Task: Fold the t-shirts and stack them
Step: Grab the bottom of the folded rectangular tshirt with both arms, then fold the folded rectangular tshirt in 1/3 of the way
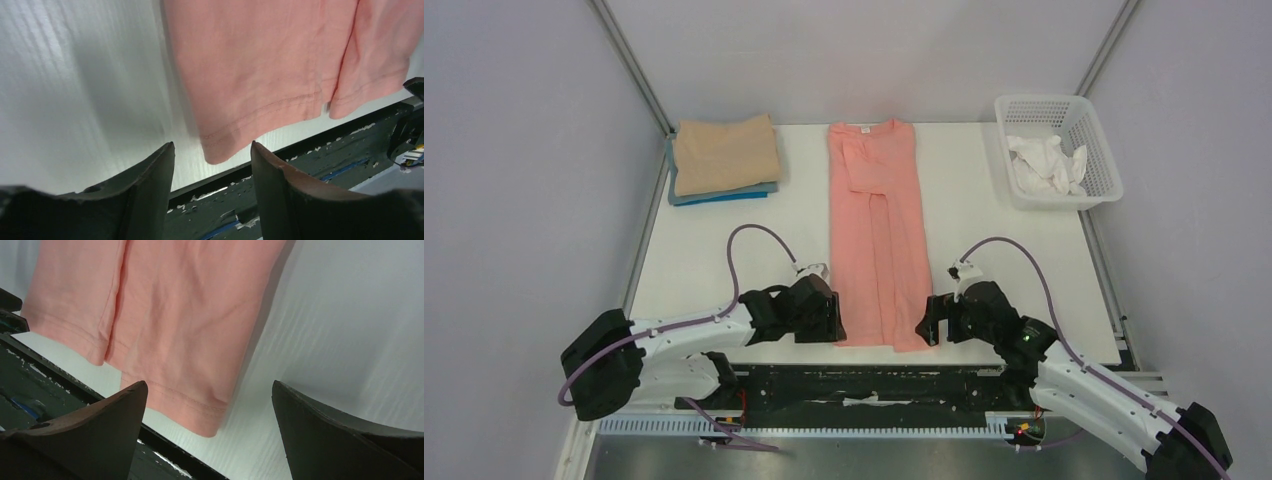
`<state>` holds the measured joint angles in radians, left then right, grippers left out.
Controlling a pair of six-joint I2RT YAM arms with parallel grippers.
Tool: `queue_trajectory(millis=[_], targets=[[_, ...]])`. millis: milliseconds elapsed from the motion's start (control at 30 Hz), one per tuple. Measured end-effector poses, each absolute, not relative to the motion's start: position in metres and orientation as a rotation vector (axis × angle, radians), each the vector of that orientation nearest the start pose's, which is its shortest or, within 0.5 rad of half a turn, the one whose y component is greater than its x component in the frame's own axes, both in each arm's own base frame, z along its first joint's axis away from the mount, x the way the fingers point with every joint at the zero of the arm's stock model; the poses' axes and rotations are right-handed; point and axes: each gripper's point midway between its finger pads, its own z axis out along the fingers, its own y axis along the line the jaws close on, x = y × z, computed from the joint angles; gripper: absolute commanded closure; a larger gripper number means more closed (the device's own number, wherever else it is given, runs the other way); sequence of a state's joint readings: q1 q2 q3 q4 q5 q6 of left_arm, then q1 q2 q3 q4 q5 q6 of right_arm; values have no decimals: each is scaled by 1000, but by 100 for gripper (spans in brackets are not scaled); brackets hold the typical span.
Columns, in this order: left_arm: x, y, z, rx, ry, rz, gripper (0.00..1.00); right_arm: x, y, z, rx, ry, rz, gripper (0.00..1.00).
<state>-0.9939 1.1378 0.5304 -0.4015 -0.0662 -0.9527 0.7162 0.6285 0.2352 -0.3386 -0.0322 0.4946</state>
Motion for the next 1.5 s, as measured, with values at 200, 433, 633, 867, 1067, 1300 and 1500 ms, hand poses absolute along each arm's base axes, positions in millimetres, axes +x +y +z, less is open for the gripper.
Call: queue_trajectory(millis=[200,433,633,867,1067,1300,1500], targets=[[114,-240,22,24,2758,-661,68,138,165,30,-282,2401,695,15],[116,-252,15,-14,2762,-711,98,128,168,27,-294,2434,739,35],[116,-256,15,-17,2756,-738,98,121,168,23,-318,2464,751,56],[116,-257,15,-16,2745,-758,98,115,169,15,-374,2501,753,98],[111,-257,16,-30,2709,-849,98,110,173,13,-388,2453,827,100],[113,-259,24,-29,2701,-848,98,121,181,23,-338,2335,891,100],[151,-283,62,-50,2622,-891,98,151,189,54,-294,2268,831,100]])
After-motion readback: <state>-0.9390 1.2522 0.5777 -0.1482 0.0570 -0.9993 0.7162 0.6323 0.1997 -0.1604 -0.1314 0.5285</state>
